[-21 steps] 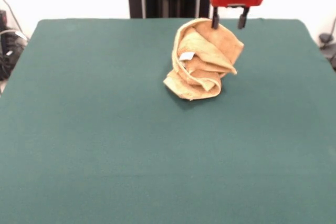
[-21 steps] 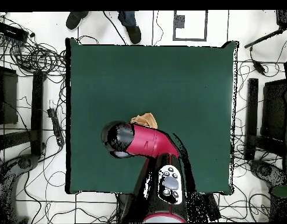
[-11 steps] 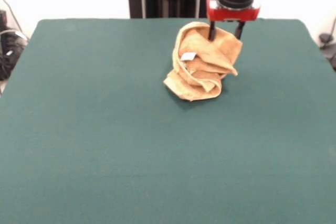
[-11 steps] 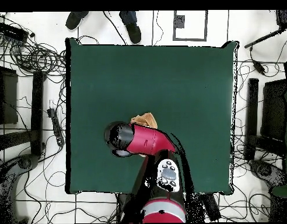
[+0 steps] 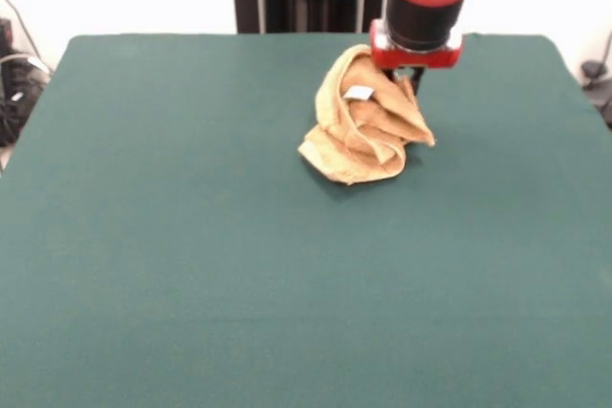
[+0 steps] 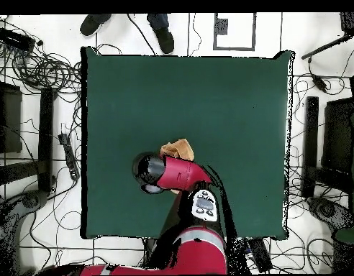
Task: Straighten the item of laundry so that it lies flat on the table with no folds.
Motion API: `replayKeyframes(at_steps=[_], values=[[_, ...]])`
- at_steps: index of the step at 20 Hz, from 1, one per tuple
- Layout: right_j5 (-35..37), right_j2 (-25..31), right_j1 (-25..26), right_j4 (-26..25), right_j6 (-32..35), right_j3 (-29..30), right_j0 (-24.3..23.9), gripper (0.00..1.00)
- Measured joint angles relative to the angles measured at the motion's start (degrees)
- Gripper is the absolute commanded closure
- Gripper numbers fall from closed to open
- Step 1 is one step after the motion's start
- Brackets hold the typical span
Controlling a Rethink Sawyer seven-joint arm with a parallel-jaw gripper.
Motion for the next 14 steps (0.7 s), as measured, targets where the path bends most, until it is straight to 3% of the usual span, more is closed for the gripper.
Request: replayKeyframes(at_steps=[9, 14], values=[[-0.6, -0.6, 0.5, 0.1, 0.0, 0.0, 1.3, 1.0], [-1.5, -2.2, -2.4, 2.4, 1.6, 2.6, 3.7, 1.0]])
